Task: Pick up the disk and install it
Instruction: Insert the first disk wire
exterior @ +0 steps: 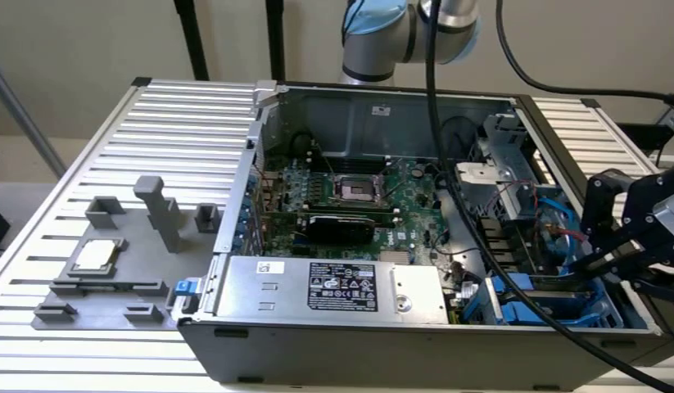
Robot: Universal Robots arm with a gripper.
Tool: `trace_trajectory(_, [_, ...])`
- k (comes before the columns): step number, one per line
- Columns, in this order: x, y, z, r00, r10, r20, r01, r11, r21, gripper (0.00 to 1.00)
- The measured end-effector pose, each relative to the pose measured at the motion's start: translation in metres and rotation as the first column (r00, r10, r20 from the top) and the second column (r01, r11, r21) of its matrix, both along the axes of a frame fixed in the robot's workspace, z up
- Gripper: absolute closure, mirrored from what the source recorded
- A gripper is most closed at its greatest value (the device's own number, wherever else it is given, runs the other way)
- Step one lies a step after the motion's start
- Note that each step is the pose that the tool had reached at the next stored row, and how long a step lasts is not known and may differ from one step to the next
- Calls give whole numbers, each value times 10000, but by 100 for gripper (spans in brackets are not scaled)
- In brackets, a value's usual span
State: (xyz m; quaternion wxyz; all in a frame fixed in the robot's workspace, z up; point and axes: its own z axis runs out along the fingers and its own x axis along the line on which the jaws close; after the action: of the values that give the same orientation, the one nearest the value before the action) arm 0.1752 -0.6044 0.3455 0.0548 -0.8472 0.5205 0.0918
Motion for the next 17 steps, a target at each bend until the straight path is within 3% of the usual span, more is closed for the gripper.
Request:
trace_trajectory(5, [-148, 0, 8, 10000, 0, 0, 0, 10000, 2, 84])
trace_trajectory(9, [-170, 0, 7, 9999, -102, -5, 102, 9999, -9, 84])
trace_trajectory(12, [-172, 0, 6, 9996, -268, -8, 268, 9996, -57, 84])
trace_trajectory(17, [-172, 0, 8, 9981, -615, -8, 615, 9979, -195, 84])
